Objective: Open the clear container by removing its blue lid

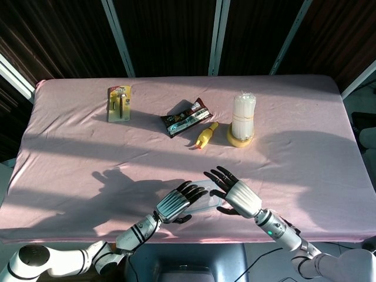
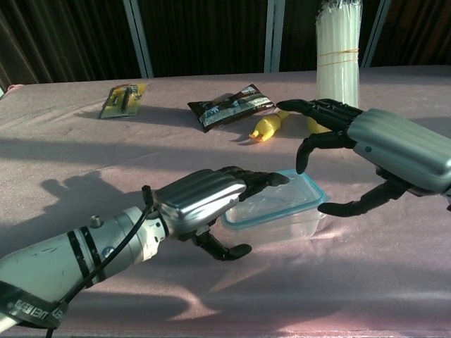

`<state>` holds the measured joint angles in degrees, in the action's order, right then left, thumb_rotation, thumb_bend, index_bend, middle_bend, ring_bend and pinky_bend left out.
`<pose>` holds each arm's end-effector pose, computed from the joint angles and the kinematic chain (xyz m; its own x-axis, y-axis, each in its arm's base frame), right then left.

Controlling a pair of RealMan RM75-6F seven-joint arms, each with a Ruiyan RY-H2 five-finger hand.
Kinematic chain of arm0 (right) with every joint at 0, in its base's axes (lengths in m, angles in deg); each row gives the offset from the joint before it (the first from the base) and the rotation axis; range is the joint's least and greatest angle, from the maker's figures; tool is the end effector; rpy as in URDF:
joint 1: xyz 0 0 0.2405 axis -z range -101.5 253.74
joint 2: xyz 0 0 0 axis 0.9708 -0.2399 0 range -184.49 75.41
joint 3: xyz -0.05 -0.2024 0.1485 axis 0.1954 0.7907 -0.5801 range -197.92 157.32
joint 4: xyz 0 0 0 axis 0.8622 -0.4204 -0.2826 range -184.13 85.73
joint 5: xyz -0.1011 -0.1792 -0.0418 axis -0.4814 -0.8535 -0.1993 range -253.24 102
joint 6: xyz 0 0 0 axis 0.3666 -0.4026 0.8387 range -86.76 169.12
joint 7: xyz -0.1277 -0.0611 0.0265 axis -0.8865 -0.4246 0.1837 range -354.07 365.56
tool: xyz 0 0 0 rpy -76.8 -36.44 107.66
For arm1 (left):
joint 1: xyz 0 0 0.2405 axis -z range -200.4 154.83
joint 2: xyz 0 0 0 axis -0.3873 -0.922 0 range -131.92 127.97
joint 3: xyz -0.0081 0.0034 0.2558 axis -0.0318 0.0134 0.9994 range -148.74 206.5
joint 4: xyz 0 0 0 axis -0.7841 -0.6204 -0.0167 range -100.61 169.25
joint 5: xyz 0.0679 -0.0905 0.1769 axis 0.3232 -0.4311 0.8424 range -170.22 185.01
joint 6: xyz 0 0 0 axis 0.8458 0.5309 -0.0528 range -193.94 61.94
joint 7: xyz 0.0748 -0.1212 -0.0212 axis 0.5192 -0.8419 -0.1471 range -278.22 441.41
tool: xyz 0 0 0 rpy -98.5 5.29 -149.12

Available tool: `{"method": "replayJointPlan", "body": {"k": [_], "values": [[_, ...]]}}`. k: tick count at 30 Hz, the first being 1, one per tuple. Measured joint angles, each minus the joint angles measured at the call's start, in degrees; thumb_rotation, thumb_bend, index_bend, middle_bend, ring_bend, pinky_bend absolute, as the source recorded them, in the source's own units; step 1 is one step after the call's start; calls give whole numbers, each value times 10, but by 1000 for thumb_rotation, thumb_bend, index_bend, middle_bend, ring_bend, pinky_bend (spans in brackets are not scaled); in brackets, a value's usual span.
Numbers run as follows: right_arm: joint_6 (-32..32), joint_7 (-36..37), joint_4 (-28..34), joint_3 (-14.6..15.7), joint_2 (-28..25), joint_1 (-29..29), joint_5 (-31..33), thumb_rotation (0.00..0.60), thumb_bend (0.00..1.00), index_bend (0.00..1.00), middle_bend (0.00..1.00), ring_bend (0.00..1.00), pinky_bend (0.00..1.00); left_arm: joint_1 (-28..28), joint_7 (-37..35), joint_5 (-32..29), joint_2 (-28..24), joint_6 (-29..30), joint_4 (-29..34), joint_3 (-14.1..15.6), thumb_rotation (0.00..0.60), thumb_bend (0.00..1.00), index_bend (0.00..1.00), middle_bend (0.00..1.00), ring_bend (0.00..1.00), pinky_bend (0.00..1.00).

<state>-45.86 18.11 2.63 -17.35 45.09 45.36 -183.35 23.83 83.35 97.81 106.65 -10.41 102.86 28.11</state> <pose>-0.2073 -0.2707 -0.0208 0.3401 0.0180 0.9402 -0.6332 -0.7348 0.2431 -0.0873 0.2706 -0.1307 0.4533 0.3279 0.8289 0.6708 -0.7378 -0.0750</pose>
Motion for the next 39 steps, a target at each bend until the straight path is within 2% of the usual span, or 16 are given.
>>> {"method": "replayJointPlan", "body": {"k": [12,22,27,32,35,39], "values": [[-21,8,-59,-3,35,-7,3,600,390,613,107,0,0,-2,-6,9,-5,6,2,6,600,296,0,390,547,509],[-16,4,-62,7,46,-13,5,600,503,754,148,0,0,-4,-11,12,-6,10,4,6,600,302,0,390,543,503],[-10,-3,-56,10,46,-14,8,600,593,781,161,0,0,-3,-14,14,-7,10,5,8,600,302,0,373,438,419],[-11,-13,-48,10,41,-14,10,600,676,796,170,0,0,-1,-23,20,-11,11,9,10,600,306,0,301,262,235],[-12,-20,-44,12,37,-14,10,600,721,799,176,0,0,-1,-37,33,-12,24,8,12,600,307,0,248,178,156],[-13,-22,-38,13,34,-14,10,600,729,799,178,0,0,1,-57,54,-13,43,4,18,600,307,0,227,133,115]]}}
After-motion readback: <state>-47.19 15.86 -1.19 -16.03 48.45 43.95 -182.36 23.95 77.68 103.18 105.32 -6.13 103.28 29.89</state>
